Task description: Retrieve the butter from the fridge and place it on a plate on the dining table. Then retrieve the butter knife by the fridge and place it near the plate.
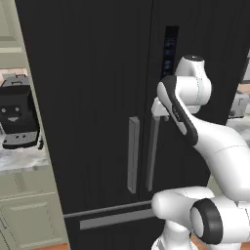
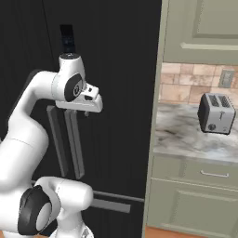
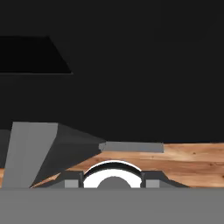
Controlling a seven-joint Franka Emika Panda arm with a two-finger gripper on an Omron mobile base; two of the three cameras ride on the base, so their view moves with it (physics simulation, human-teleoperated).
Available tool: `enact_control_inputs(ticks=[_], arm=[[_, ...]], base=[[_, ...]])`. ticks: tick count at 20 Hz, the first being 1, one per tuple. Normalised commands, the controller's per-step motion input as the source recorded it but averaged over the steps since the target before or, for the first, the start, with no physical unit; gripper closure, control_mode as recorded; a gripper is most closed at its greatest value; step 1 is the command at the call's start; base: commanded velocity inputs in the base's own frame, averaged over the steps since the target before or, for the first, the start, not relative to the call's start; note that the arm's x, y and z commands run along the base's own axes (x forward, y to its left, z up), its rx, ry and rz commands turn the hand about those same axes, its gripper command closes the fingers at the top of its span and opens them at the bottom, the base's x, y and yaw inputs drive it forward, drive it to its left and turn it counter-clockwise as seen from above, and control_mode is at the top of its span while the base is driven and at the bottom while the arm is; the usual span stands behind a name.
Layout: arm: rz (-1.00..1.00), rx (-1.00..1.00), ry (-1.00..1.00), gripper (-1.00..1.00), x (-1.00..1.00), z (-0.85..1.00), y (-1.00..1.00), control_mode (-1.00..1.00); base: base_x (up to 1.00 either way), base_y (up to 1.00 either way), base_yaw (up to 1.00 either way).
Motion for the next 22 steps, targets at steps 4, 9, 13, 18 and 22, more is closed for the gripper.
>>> enact_control_inputs(ticks=[4,9,13,18,22], arm=[[0.0,0.0,0.0,-1.0,-0.07,0.0,0.01,1.0],[0.0,0.0,0.0,-1.0,0.0,0.0,0.0,1.0],[0.0,0.0,0.0,-1.0,0.0,0.0,0.0,1.0],[0.0,0.0,0.0,-1.0,0.0,0.0,0.0,1.0],[0.0,0.0,0.0,-1.0,0.0,0.0,0.0,1.0]], base=[[-0.22,0.03,-0.01],[-0.82,0.16,-0.1],[-0.72,0.28,-0.1],[-0.36,0.48,-0.07],[-0.04,0.47,0.0]])
